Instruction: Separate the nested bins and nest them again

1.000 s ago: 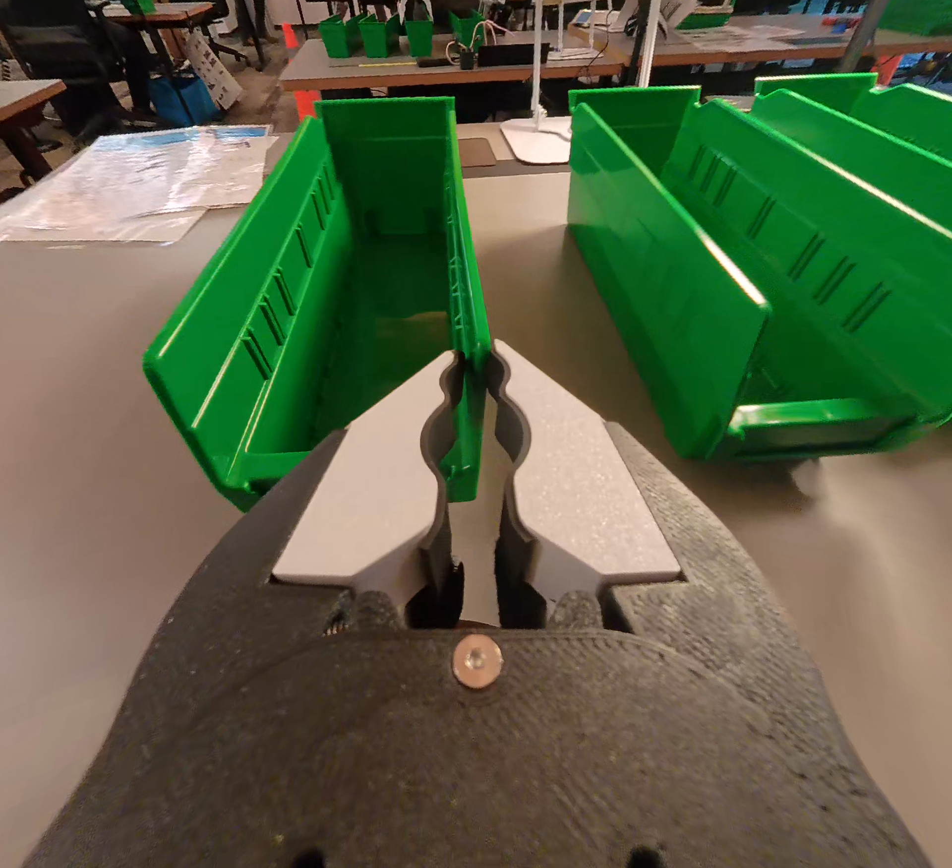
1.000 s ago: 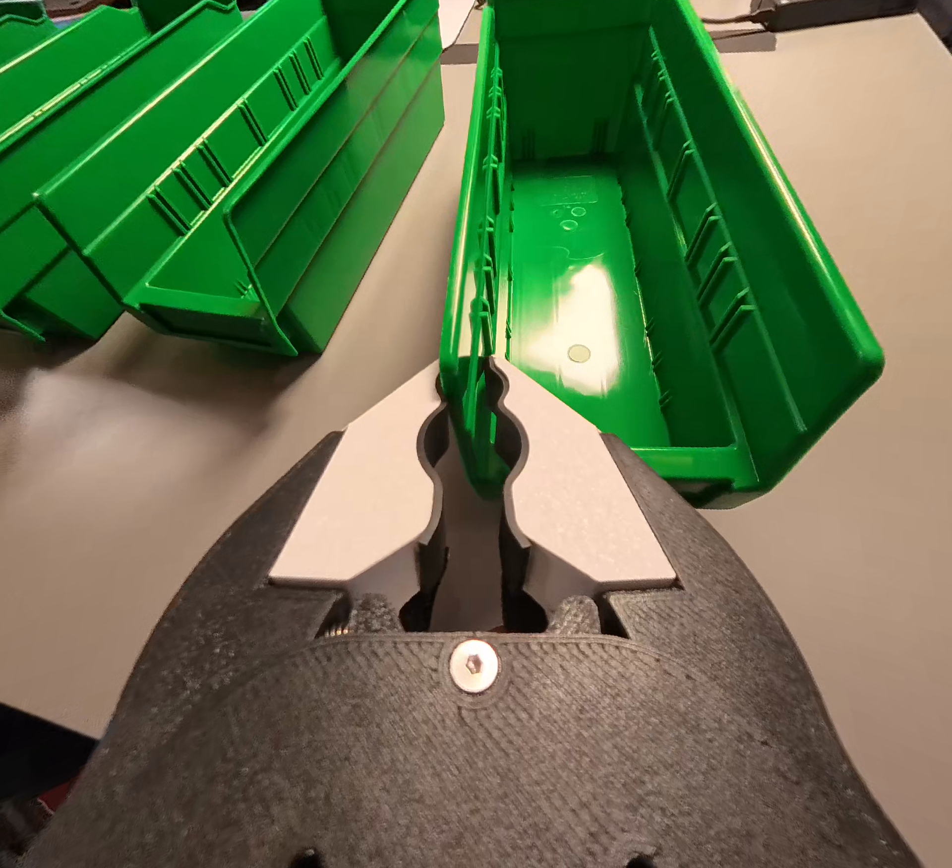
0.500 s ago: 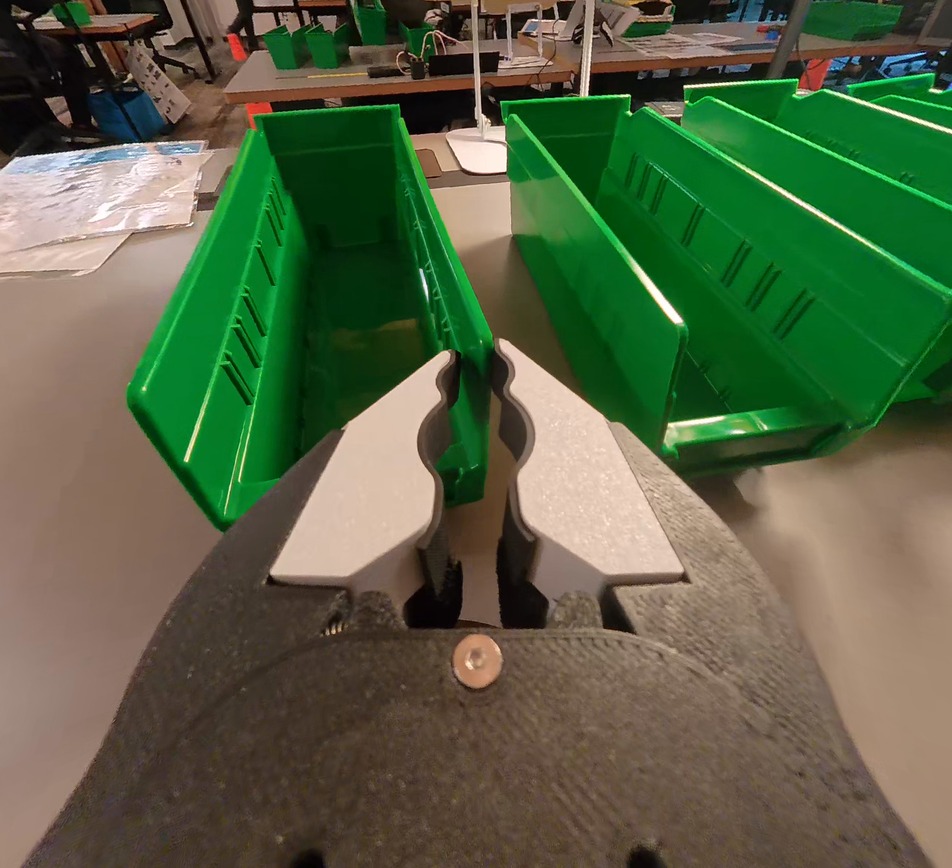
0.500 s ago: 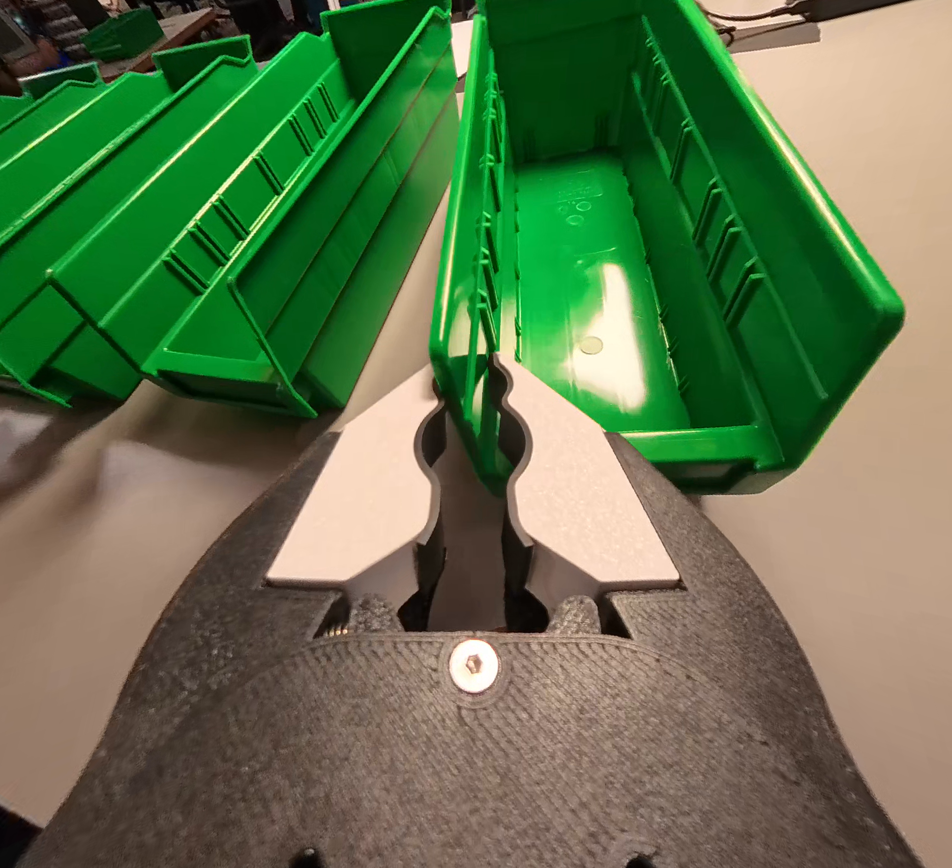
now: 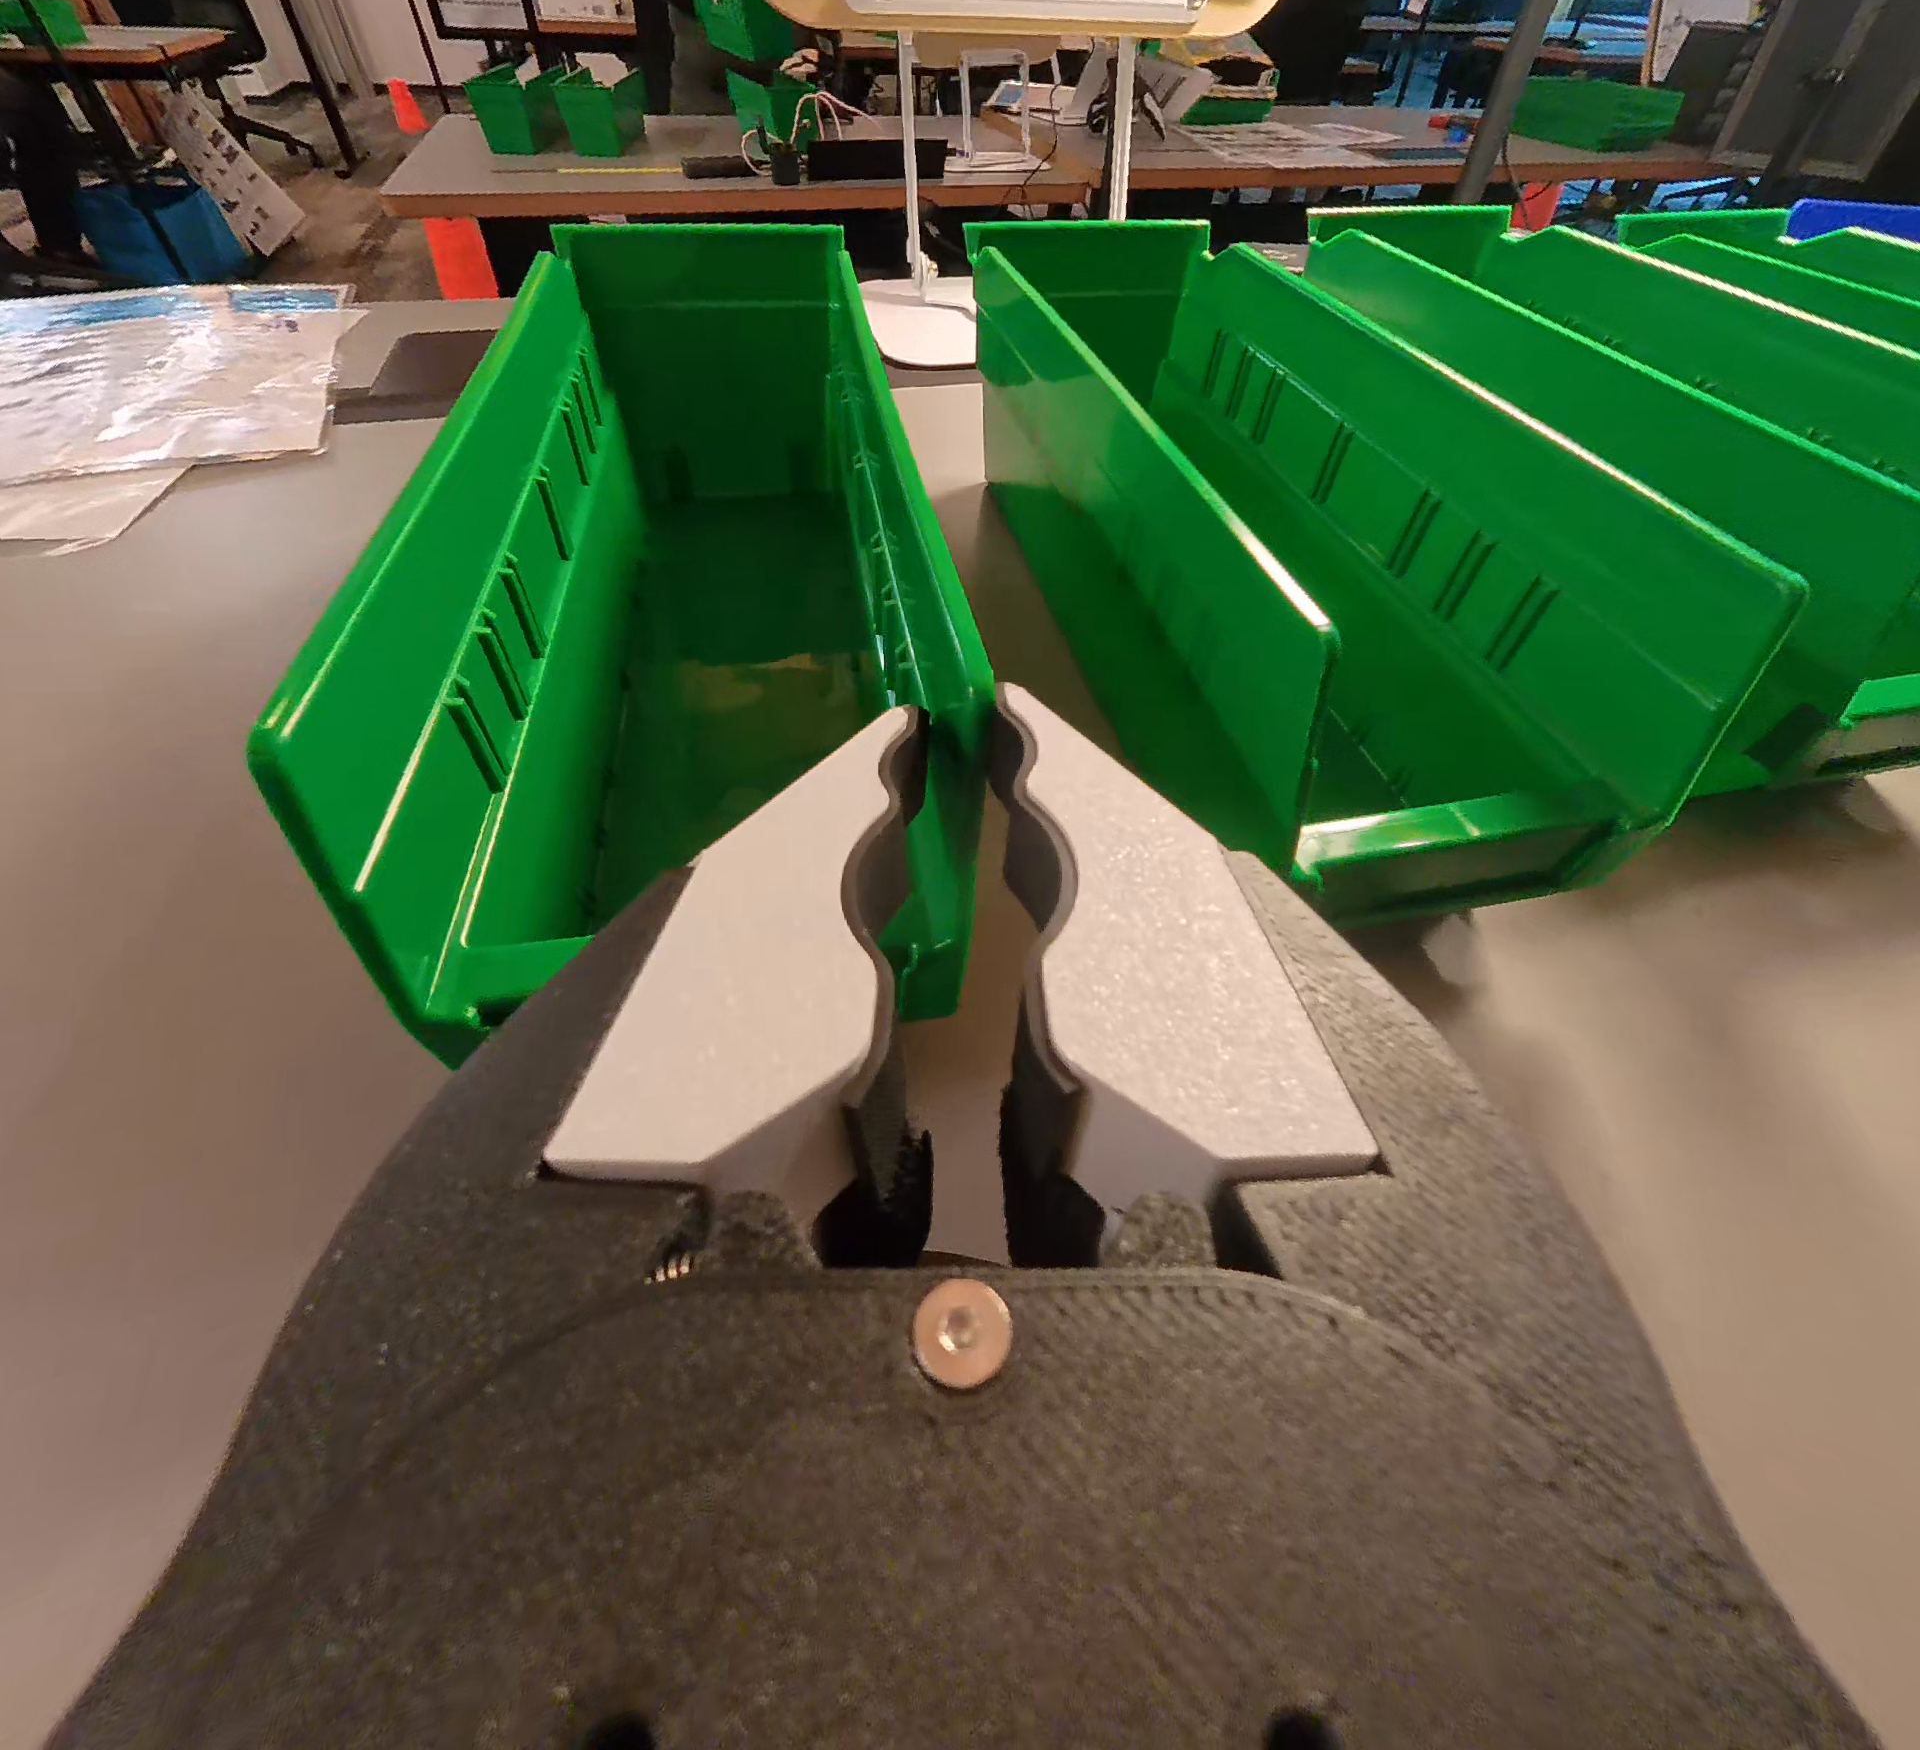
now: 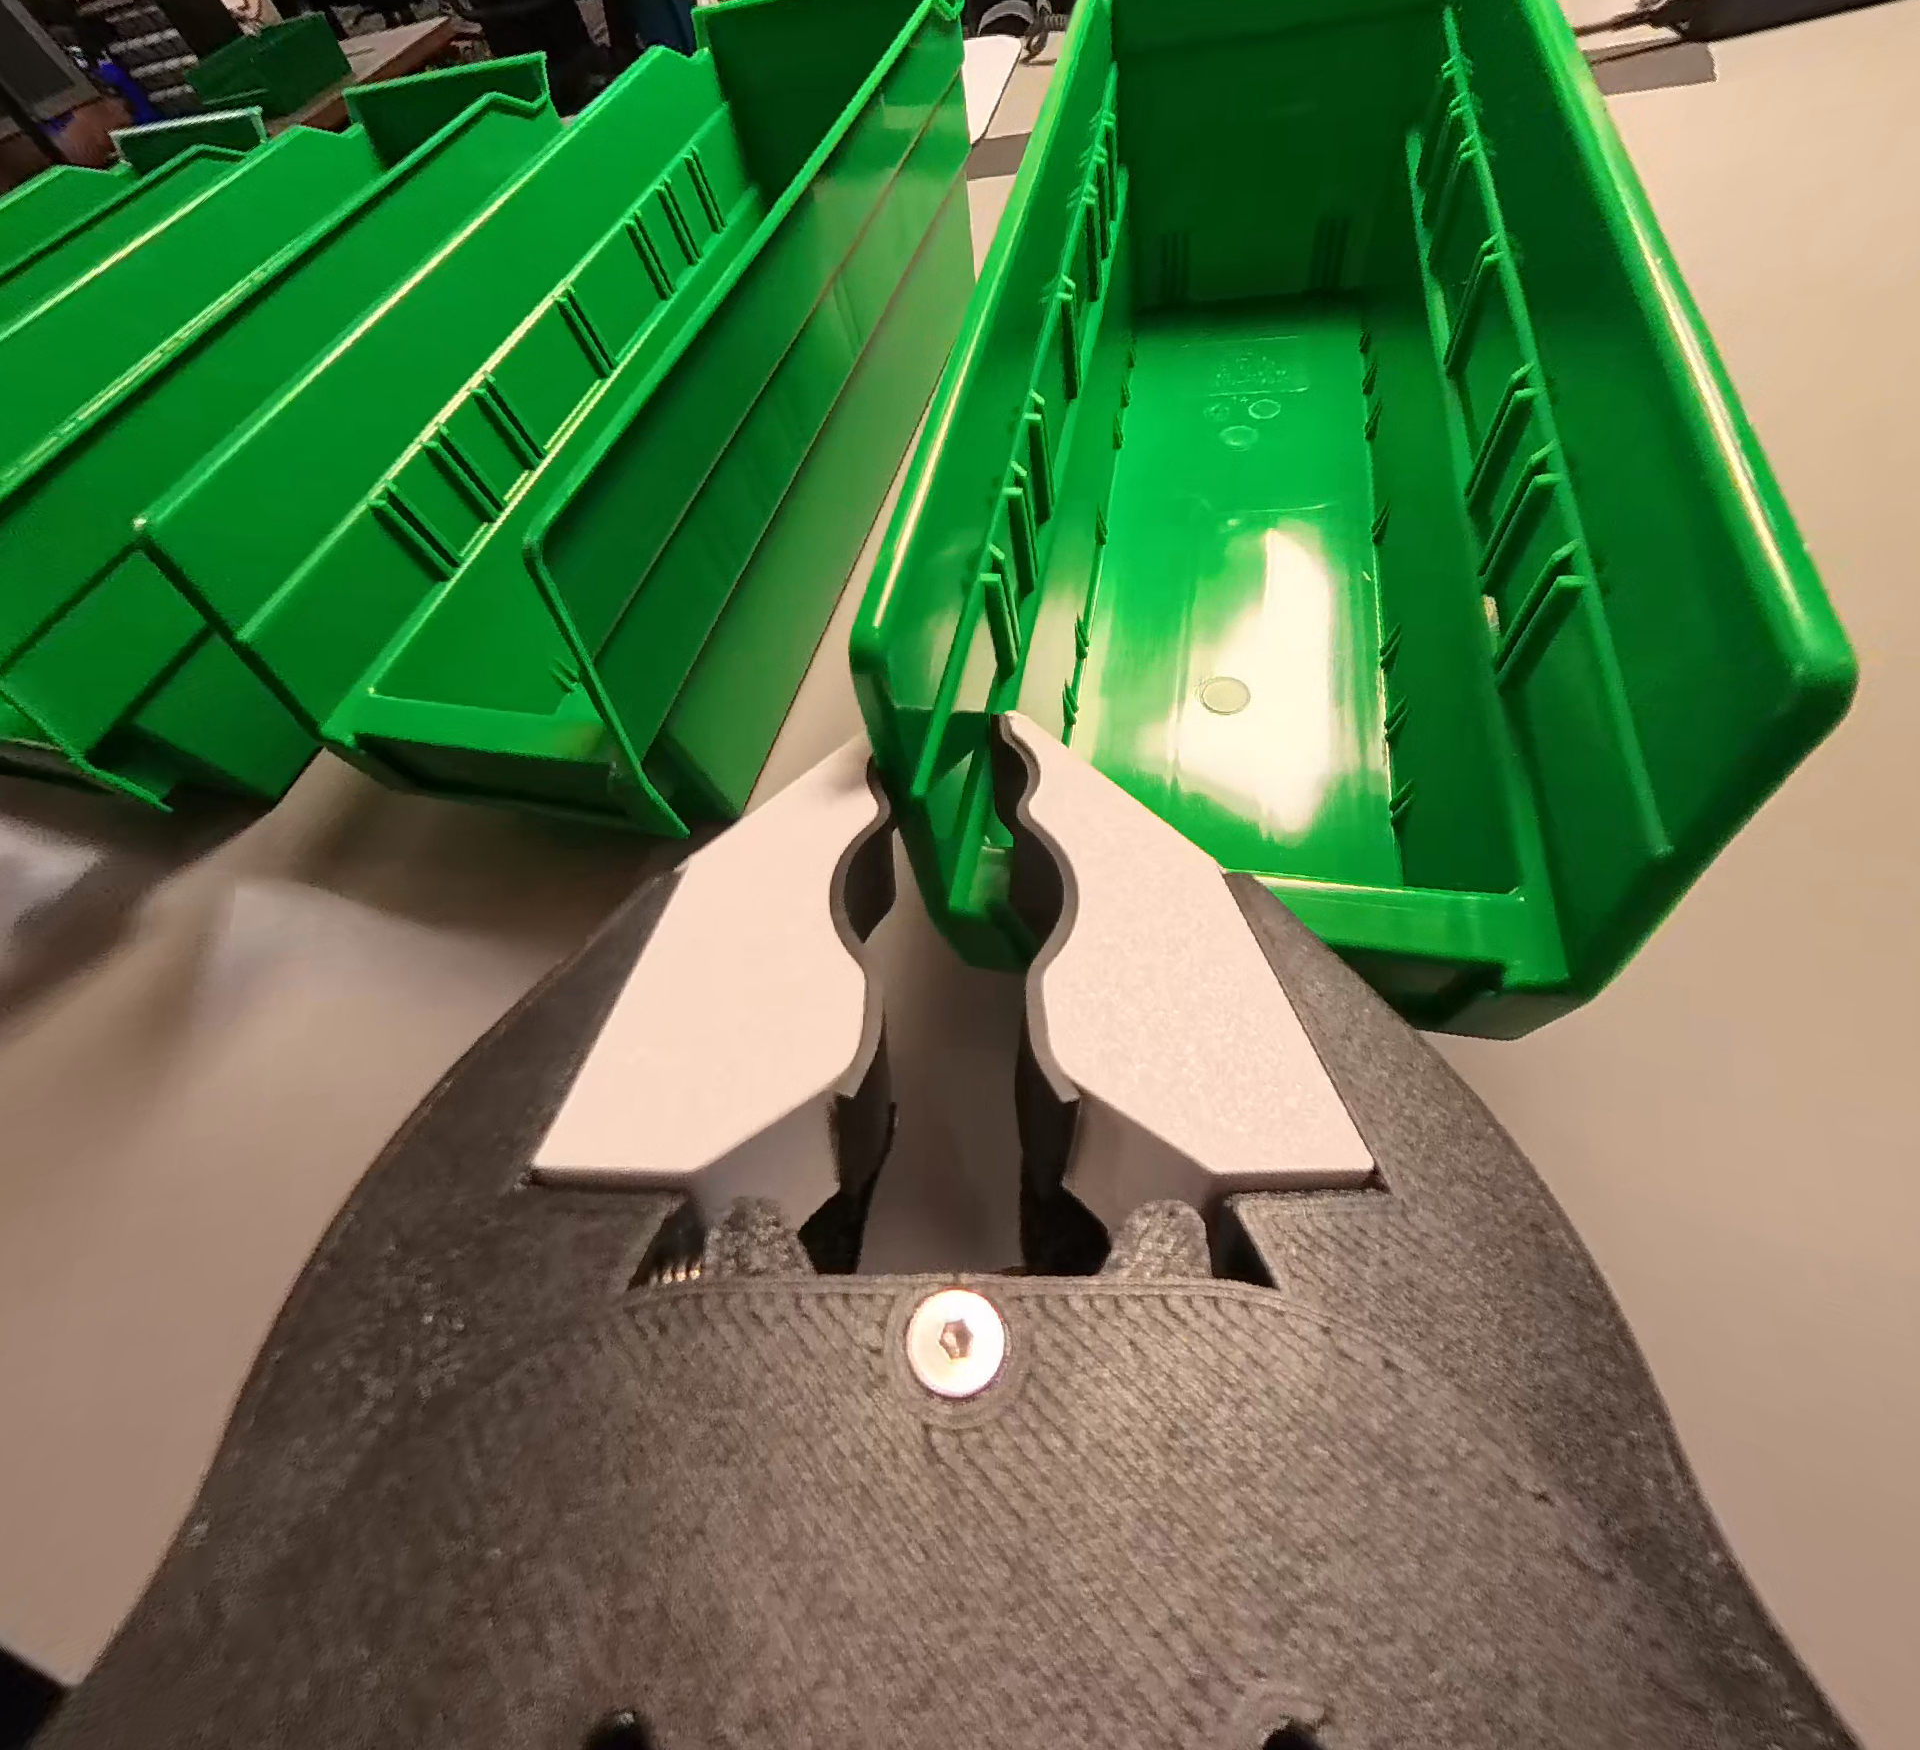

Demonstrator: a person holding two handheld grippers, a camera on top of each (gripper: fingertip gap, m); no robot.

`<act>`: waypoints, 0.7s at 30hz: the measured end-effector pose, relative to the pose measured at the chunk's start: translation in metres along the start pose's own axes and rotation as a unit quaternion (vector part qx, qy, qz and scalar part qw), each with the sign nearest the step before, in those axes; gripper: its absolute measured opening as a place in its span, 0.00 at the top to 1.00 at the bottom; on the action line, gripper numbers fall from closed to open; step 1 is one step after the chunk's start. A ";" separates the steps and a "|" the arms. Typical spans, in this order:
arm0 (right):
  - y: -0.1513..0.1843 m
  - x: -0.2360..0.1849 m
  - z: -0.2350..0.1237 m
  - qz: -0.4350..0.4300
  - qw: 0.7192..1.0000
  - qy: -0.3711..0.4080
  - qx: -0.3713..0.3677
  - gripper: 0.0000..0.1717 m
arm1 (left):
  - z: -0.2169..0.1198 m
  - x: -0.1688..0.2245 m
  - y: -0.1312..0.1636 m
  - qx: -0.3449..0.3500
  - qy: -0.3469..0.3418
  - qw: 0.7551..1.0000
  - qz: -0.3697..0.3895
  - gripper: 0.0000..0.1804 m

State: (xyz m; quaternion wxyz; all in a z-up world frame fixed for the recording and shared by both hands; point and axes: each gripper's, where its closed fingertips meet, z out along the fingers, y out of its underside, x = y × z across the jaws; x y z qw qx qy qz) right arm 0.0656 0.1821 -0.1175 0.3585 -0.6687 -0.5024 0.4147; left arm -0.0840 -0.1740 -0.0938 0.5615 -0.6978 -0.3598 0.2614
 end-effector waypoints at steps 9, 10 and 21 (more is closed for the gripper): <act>-0.004 -0.001 0.004 0.014 1.000 -0.022 0.008 0.87 | 0.001 0.007 -0.001 0.002 0.022 1.000 -0.016 0.92; -0.004 -0.002 0.001 0.020 0.999 -0.031 0.011 0.84 | -0.002 0.009 -0.001 0.003 0.031 0.999 -0.024 0.88; 0.010 -0.023 -0.053 0.017 0.995 -0.094 0.022 0.73 | -0.058 -0.013 -0.044 0.022 0.035 0.998 -0.047 0.62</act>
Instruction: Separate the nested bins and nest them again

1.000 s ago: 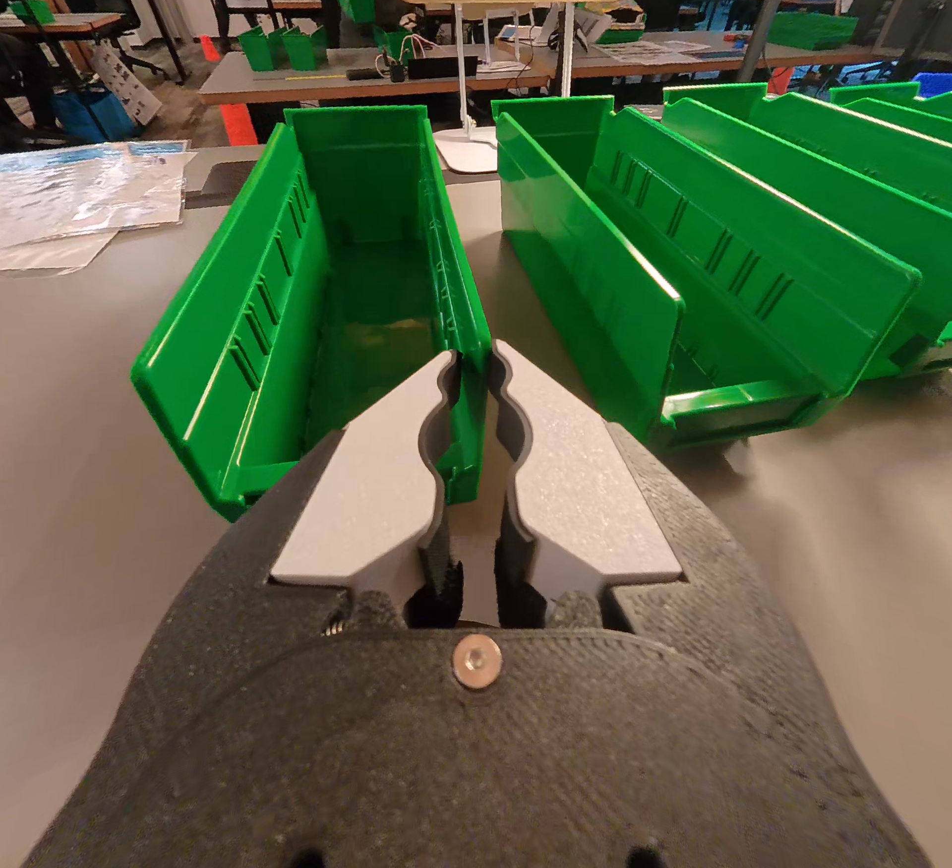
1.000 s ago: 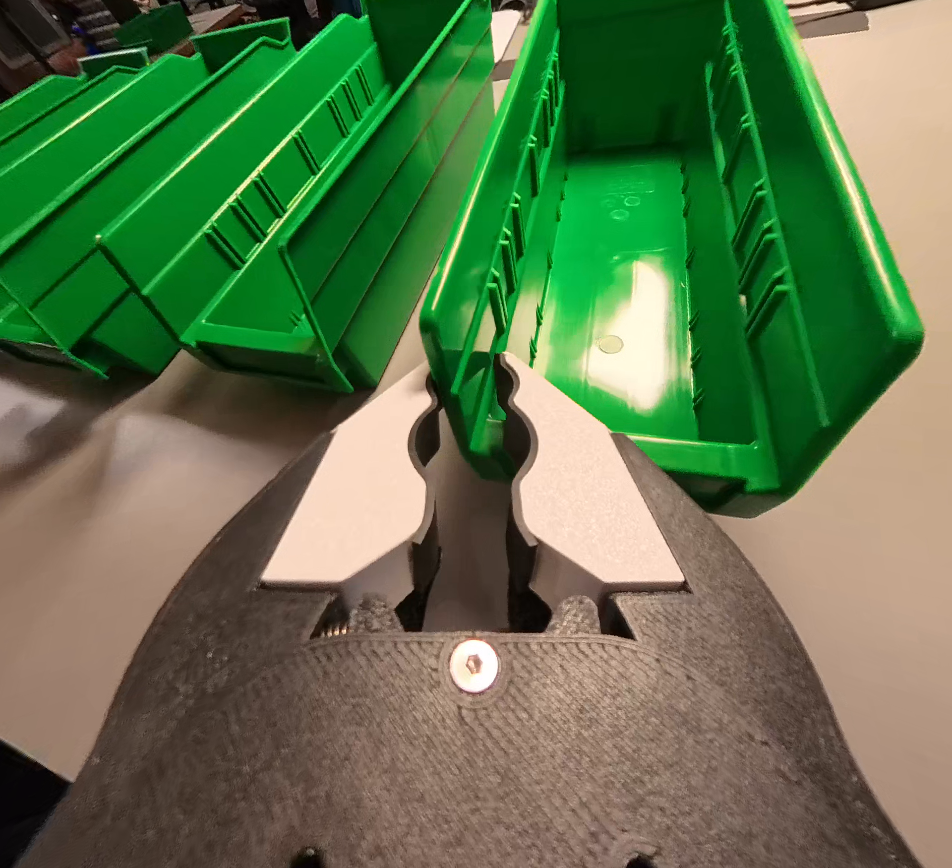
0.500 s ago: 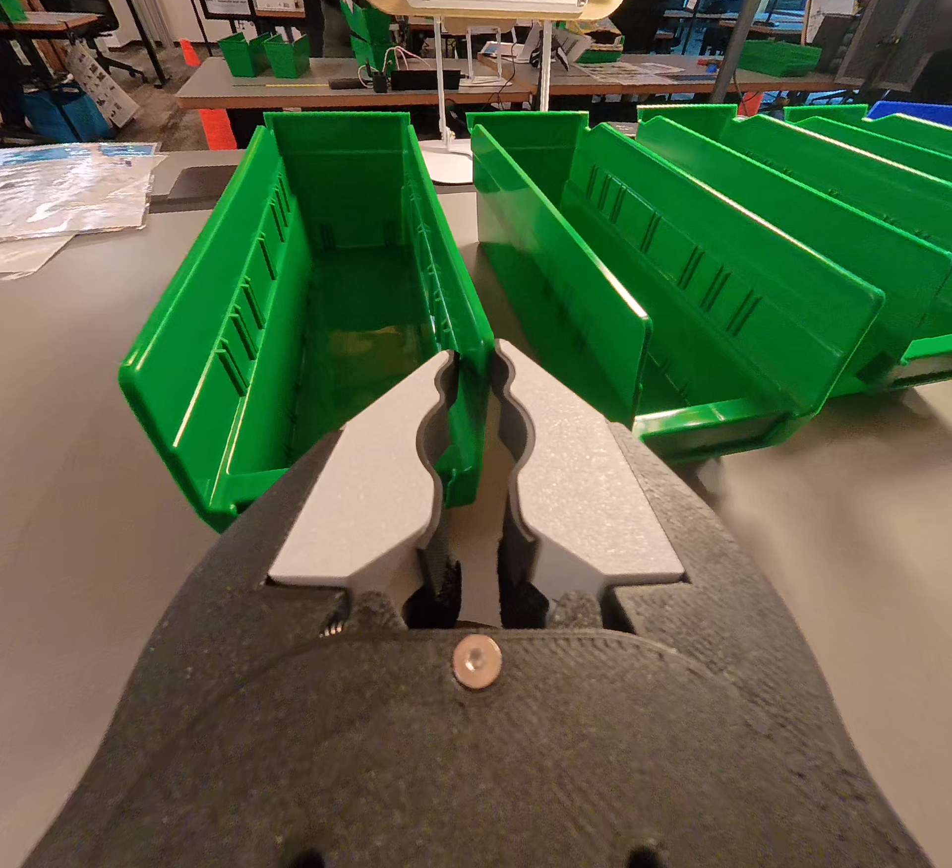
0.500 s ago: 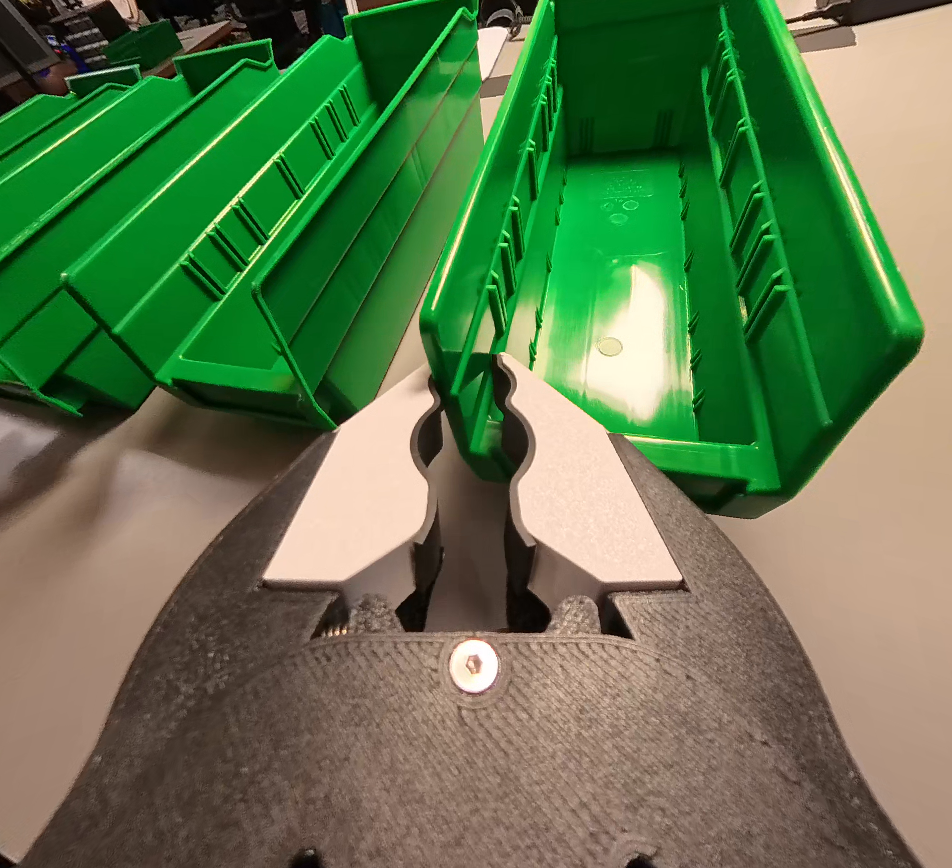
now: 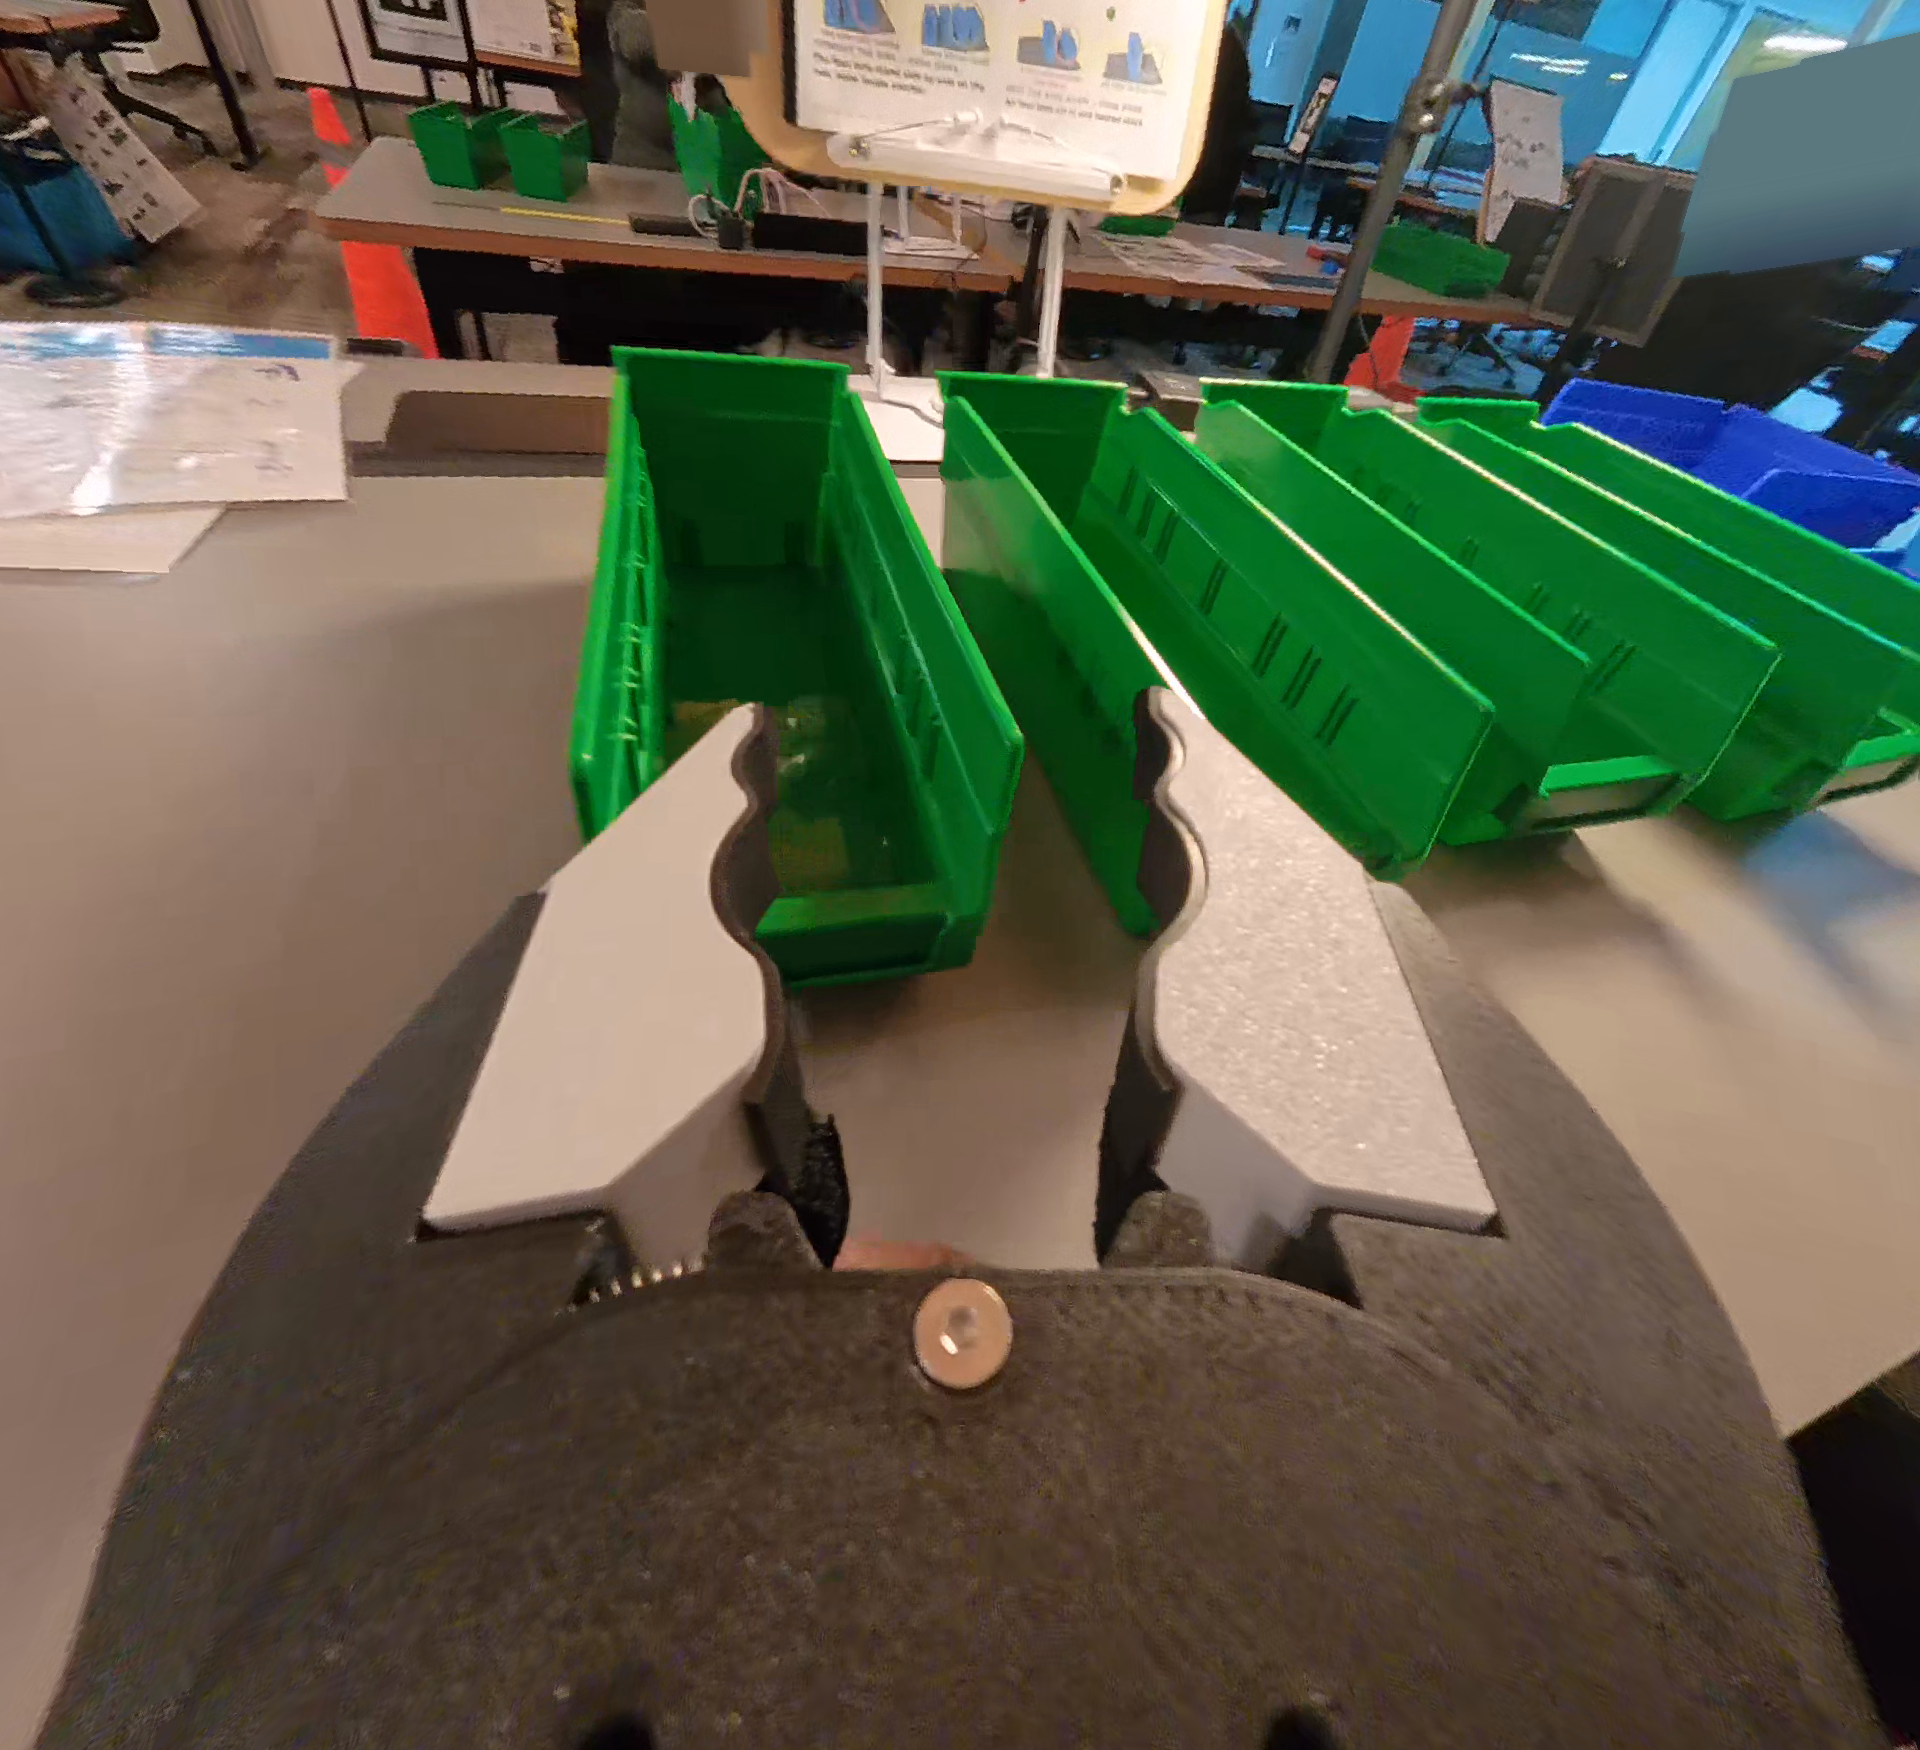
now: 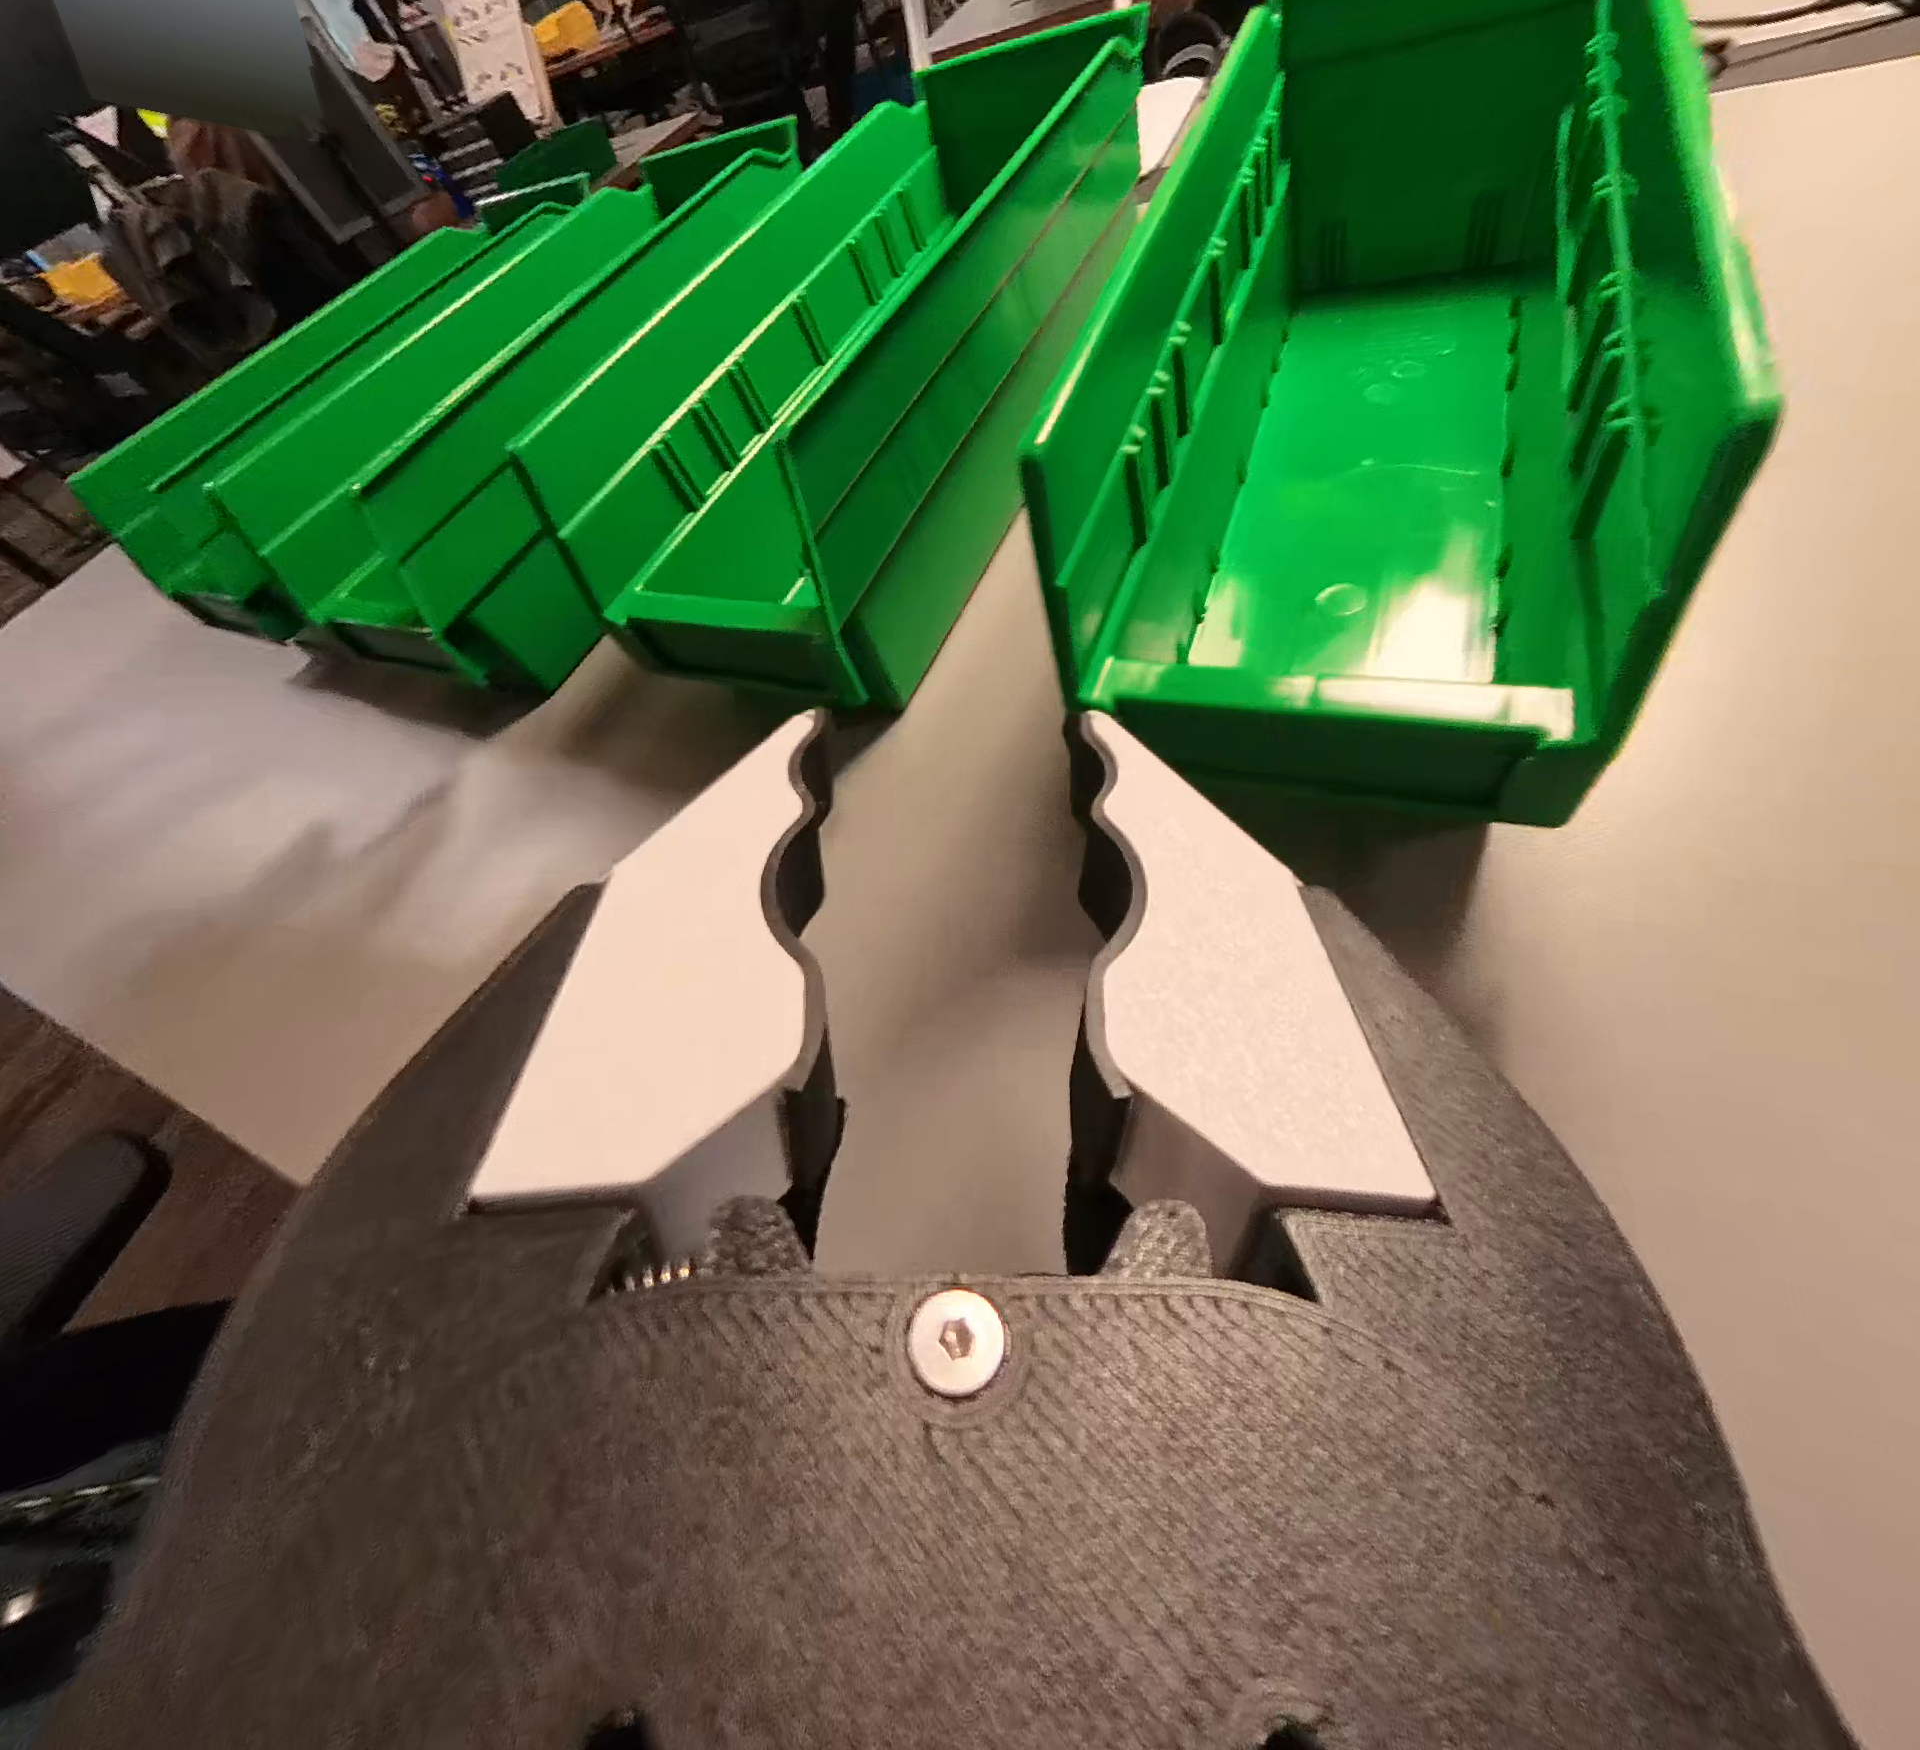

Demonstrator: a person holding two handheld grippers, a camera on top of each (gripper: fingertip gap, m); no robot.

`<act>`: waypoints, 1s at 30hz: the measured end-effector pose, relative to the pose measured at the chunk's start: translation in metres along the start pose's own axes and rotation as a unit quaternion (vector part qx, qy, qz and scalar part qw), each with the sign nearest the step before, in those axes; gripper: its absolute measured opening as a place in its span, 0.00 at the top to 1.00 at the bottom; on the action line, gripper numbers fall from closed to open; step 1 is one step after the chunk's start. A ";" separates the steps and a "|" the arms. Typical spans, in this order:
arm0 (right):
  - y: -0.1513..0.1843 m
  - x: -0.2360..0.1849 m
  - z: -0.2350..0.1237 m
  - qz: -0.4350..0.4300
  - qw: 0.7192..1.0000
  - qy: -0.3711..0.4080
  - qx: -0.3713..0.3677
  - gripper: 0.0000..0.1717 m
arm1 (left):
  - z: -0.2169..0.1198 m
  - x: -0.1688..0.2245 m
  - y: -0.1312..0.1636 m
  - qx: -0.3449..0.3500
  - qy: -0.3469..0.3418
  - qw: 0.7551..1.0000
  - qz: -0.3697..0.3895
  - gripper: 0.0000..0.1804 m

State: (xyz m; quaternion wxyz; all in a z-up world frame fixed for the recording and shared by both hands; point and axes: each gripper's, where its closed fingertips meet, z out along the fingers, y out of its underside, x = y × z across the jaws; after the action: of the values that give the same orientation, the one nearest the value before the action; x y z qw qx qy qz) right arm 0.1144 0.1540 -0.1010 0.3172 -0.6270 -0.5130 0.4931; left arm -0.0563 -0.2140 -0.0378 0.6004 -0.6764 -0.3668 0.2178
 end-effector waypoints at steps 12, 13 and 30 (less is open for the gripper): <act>0.012 -0.046 0.033 0.001 0.998 -0.065 -0.012 0.56 | 0.054 -0.041 -0.035 -0.126 -0.027 0.992 0.014 0.35; 0.013 -0.049 0.035 -0.003 0.997 -0.070 -0.017 0.52 | 0.060 -0.044 -0.037 -0.135 -0.028 0.990 0.019 0.33; 0.019 -0.056 0.050 -0.009 0.996 -0.081 -0.043 0.31 | 0.150 -0.062 -0.027 -0.295 -0.014 0.955 0.035 0.16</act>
State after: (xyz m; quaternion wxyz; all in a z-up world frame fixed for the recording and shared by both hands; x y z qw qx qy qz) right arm 0.0744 0.0897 -0.1171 0.2520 -0.5937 -0.5632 0.5166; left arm -0.2121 -0.1626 -0.0478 0.3608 -0.8328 -0.3991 0.1302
